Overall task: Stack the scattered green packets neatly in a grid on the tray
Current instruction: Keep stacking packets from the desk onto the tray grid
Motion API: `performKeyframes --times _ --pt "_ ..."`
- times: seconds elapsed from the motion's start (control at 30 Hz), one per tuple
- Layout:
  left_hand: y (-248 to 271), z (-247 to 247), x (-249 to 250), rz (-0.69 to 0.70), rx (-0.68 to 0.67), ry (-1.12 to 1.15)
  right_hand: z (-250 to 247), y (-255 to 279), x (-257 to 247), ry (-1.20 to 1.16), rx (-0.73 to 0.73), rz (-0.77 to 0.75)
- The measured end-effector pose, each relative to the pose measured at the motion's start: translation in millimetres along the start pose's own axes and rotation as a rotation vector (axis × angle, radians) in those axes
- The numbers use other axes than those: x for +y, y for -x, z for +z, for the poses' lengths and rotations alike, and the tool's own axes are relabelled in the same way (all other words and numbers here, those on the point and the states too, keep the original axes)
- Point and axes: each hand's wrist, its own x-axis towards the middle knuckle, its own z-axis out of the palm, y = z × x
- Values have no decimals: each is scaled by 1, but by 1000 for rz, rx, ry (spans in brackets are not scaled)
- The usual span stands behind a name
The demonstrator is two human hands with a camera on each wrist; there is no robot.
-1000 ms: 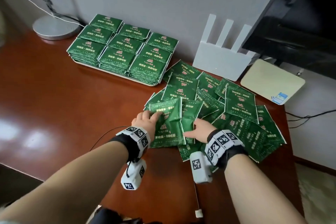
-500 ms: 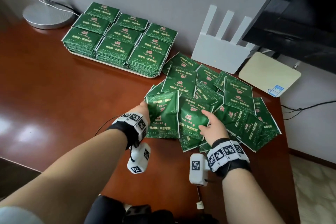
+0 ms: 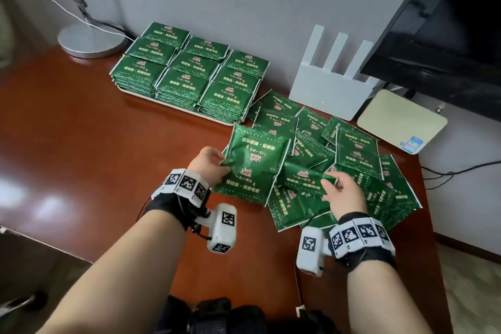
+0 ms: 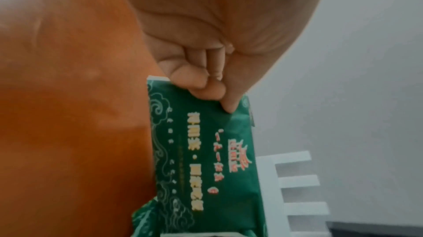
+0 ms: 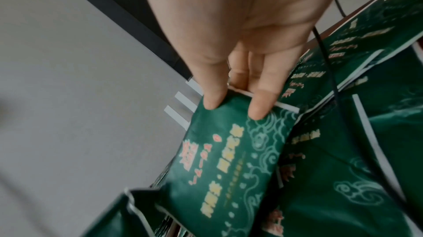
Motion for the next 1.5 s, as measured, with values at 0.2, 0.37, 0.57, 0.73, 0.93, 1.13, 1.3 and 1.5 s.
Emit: performKeyframes --times 0.2,0.37,0.57,0.73,0.93,1.13,1.3,1.5 --pt "10 -17 13 68 -9 389 -6 5 -5 107 -29 6" --pt "21 -16 11 136 -57 95 -7 10 -1 187 -28 1" --pt "22 -15 10 150 58 -450 -11 14 9 252 49 11" --pt "12 -11 9 102 62 -247 -6 17 6 131 -58 80" --pt "-3 -2 -7 94 54 -39 3 14 10 20 -78 93" --pt "-19 11 -35 -15 9 0 13 13 14 56 -125 158" --pt "-27 7 -40 -60 -79 0 15 11 14 92 -127 174" --pt "-37 -39 -23 61 -69 -110 16 10 -9 -33 -15 151"
